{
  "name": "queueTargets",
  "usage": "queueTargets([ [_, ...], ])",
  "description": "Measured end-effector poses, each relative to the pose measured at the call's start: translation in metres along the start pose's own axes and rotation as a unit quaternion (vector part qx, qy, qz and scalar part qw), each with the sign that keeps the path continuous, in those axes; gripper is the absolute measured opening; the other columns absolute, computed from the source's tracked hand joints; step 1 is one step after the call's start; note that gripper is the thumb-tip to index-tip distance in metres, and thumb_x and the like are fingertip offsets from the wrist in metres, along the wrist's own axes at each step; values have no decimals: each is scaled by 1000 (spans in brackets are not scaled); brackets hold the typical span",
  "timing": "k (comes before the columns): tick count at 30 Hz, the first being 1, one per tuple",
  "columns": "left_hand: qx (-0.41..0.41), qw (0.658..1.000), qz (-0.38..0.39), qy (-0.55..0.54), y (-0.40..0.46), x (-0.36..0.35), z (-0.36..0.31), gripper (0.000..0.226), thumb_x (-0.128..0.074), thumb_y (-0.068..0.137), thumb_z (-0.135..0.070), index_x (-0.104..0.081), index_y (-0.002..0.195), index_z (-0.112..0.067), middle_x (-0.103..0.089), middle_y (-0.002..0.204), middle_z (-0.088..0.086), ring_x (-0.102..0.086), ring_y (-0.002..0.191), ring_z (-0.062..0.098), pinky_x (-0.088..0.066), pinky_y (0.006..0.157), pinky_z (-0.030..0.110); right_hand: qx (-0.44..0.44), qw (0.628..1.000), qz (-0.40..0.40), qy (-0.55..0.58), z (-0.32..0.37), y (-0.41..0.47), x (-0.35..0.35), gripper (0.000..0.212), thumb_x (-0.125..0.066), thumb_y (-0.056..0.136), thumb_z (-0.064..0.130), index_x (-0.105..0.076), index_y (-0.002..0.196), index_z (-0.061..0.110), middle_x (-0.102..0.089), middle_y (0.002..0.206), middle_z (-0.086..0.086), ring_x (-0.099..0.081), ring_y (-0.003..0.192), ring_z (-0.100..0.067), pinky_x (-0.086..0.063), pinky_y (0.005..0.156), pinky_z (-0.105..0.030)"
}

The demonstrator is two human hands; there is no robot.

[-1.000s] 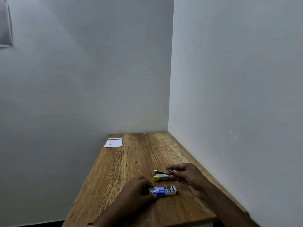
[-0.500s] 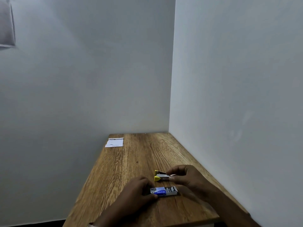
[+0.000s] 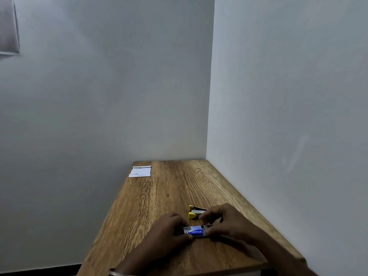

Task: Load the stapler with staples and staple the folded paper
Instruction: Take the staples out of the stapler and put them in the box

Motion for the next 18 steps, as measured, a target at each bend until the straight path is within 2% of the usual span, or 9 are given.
queueTargets([
  [5,-3,1000,-3,2,-1,0,-1,32,-66,83,-53,-63,110,-35,-57,112,-19,-51,96,-4,-50,85,21,-2,1000,-8,17,-2,-4,0,37,-88,72,26,-77,106,34,-75,103,19,-68,98,1,-55,74,-15],
  [11,-2,1000,-6,-2,-1,1,-2,32,-66,83,-52,-65,109,-33,-58,111,-18,-52,96,-2,-50,86,25,0,999,-16,37,-2,-8,1,41,-88,70,27,-77,108,34,-75,108,16,-69,98,-1,-54,74,-15],
  [18,-3,1000,-9,2,-1,1,-2,35,-66,82,-54,-65,110,-32,-59,111,-16,-52,96,-1,-51,85,25,-4,1000,-18,17,-6,-14,2,20,-83,74,40,-80,93,38,-74,103,20,-66,101,2,-52,75,-14],
])
Point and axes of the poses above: each hand's wrist, its own y-axis towards the middle knuckle, its own x-axis out of the back of the hand, z = x × y, the point moved 9 cm from there along y, towards the middle knuckle
